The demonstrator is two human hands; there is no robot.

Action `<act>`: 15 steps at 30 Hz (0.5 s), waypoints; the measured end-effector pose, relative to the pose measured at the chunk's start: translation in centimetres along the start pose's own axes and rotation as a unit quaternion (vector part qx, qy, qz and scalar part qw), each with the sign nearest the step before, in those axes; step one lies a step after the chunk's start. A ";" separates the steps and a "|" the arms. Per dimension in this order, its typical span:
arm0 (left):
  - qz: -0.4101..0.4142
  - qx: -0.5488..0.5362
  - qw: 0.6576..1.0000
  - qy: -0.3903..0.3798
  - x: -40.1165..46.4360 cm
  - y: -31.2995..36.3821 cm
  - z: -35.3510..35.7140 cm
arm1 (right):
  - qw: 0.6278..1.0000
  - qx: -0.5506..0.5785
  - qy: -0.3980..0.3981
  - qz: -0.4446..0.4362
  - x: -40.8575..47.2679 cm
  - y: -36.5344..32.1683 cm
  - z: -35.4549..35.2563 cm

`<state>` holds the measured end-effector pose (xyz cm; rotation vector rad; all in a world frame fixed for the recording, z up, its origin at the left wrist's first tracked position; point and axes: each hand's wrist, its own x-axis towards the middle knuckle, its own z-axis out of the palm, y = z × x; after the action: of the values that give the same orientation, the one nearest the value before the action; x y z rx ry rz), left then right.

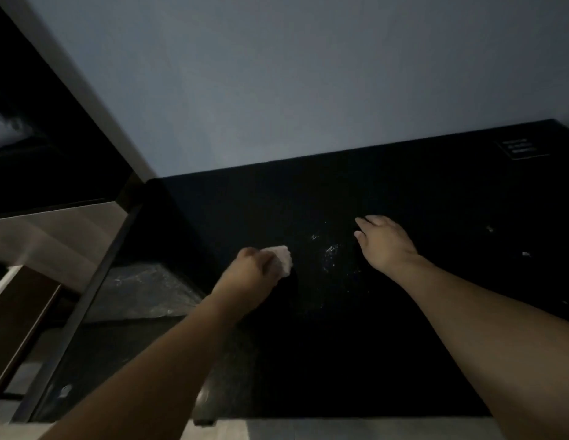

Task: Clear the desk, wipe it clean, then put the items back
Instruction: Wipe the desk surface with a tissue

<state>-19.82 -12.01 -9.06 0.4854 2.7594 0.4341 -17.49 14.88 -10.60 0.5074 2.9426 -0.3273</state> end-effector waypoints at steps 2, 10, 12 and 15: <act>0.002 0.038 0.999 -0.025 0.8 -0.1 3.0 | 1.000 -0.005 0.013 0.000 2.1 1.0 1.1; -0.002 -0.033 0.982 0.187 13.1 1.3 0.6 | 0.998 0.026 0.062 0.003 4.6 2.1 2.8; -0.024 -0.062 0.976 0.206 16.7 2.9 -1.0 | 0.998 0.033 0.051 -0.001 4.7 2.4 3.0; -0.030 -0.058 0.977 0.204 22.0 4.9 -2.6 | 0.999 0.030 0.039 -0.008 5.1 2.7 3.3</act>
<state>-39.10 -0.03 -10.36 0.3105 3.1037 0.7504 -21.01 18.20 -15.18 0.5171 3.0206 -0.4076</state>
